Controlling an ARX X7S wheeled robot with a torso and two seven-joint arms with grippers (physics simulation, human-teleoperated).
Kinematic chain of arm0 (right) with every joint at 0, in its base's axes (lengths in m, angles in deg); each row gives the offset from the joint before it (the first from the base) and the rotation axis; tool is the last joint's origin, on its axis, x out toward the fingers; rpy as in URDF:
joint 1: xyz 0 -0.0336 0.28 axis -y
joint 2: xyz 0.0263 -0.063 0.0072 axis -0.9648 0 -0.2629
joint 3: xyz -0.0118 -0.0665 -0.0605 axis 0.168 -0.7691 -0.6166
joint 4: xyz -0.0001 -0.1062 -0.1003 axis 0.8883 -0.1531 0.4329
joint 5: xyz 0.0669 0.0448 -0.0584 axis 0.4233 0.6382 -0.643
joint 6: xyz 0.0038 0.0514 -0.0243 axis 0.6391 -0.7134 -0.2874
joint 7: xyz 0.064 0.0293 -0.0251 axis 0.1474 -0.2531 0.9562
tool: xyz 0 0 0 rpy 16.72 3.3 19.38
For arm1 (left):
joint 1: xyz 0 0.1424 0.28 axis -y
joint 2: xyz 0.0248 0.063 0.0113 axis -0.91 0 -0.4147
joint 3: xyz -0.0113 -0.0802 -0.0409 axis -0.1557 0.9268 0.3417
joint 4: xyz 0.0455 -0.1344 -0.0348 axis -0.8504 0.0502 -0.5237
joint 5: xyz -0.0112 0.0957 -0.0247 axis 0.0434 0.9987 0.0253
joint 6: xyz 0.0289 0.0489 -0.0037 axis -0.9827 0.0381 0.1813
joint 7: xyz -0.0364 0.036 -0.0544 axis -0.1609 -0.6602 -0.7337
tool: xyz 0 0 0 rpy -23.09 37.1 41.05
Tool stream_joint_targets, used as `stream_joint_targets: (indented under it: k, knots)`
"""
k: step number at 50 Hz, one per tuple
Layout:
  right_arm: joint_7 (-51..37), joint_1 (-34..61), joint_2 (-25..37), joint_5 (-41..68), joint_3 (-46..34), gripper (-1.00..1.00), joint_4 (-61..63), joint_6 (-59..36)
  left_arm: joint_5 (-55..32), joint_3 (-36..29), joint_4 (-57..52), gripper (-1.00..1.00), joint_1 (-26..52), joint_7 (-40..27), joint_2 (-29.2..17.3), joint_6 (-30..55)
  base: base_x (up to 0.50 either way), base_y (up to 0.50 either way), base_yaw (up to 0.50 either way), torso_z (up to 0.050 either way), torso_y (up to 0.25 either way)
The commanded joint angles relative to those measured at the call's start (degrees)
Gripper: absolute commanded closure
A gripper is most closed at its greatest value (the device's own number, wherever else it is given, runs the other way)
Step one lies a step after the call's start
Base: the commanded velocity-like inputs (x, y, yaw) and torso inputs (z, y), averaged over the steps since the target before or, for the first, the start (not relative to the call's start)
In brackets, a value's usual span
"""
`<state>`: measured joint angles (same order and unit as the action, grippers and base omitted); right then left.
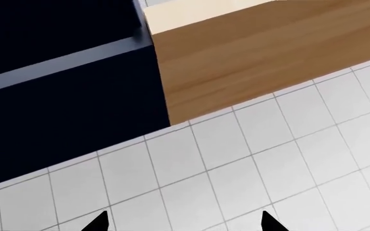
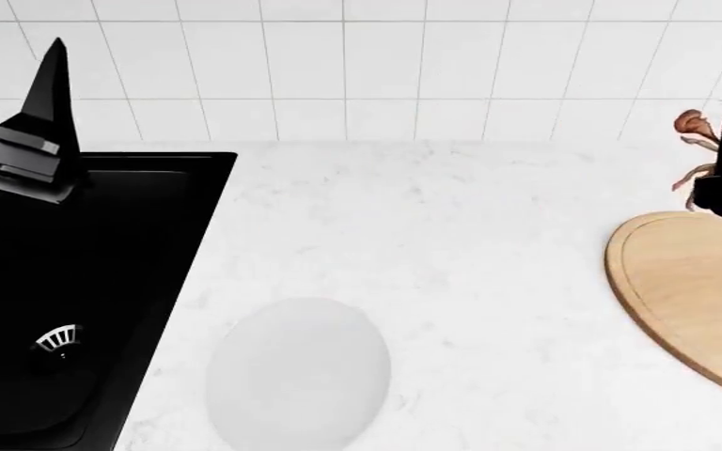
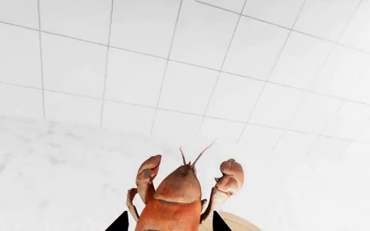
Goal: Pick the lobster from the plate and place it on the cutting board. Then pick the condiment bottle from the cabinet and place it next to the cutting board.
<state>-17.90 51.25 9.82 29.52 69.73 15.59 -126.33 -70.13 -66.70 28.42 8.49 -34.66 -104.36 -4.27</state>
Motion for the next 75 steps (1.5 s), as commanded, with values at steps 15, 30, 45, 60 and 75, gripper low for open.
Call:
stream_joint_targets:
  k: [15, 30, 45, 60, 75]
  knots:
    - [7.50, -19.63, 0.02, -23.18, -6.20, 1.00, -12.55, 18.01, 0.70, -1.52, 0.06, -1.00, -0.35, -0.45, -0.17, -0.17, 0.00, 0.00, 0.00, 0.000, 0.000]
    - [8.67, -22.32, -2.27, -27.75, -7.31, 1.00, -19.27, 23.53, -0.37, -1.08, -1.51, -1.00, -0.24, -1.08, -0.89, 1.68, 0.00, 0.00, 0.00, 0.000, 0.000]
    - [7.93, -24.63, -2.65, -28.46, -6.70, -1.00, -21.40, 25.32, -0.58, -0.74, -2.02, -1.00, -0.86, -1.22, -1.22, 1.69, 0.00, 0.00, 0.00, 0.000, 0.000]
    - [2.49, -27.08, 5.29, -14.43, 6.38, -1.00, -6.27, 21.84, -0.66, -0.72, -1.94, -1.00, -0.92, -1.36, -1.21, 1.34, 0.00, 0.00, 0.00, 0.000, 0.000]
    - [-1.79, -21.07, 9.74, -1.32, 13.83, -1.00, 5.57, 19.30, -1.56, -0.63, -1.94, -1.00, -0.84, -1.31, -1.41, 1.90, 0.00, 0.00, 0.00, 0.000, 0.000]
